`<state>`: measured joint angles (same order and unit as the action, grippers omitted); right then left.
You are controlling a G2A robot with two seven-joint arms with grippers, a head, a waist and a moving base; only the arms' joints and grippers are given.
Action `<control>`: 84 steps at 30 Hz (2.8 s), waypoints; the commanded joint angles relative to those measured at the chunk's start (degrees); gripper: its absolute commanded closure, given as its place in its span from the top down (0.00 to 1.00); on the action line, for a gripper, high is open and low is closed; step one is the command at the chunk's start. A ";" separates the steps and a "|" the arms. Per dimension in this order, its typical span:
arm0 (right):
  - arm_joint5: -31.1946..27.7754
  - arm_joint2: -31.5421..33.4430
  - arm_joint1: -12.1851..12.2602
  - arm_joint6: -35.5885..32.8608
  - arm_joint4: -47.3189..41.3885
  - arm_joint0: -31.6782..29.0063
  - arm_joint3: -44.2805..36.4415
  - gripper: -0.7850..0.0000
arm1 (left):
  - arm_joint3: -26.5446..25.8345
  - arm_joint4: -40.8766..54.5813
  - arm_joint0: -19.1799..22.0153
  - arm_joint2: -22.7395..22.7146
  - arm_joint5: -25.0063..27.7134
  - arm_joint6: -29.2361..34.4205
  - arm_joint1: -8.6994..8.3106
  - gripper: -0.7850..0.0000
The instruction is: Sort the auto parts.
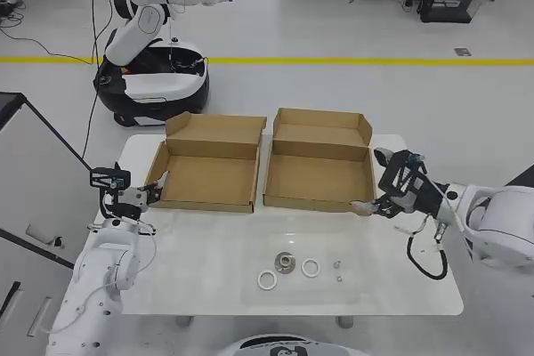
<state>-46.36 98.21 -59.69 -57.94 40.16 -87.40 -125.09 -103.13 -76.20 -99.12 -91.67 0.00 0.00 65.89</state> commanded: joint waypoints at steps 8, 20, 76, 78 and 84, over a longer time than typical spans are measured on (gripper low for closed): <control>5.64 -10.30 5.81 -5.64 -6.16 6.56 -1.77 1.00 | 0.00 0.00 0.00 0.00 0.00 0.00 0.00 1.00; 15.17 -30.16 17.07 -15.18 -20.66 22.58 -1.28 1.00 | 0.00 0.00 0.00 0.00 0.00 0.00 0.00 1.00; 10.70 -83.55 26.71 -10.68 -20.16 57.02 9.24 1.00 | 0.00 0.00 0.00 0.00 0.00 0.00 0.00 1.00; 10.68 -84.09 26.26 -10.66 -18.64 57.19 9.47 1.00 | 0.00 0.00 0.00 0.00 0.00 0.00 0.00 1.00; 10.61 -85.21 25.18 -10.59 -15.35 57.18 10.44 1.00 | 0.00 0.00 0.00 0.00 0.00 0.00 0.00 1.00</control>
<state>-35.76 13.16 -34.39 -68.52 24.36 -30.16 -114.74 -103.13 -76.20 -99.12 -91.67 0.00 0.00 65.89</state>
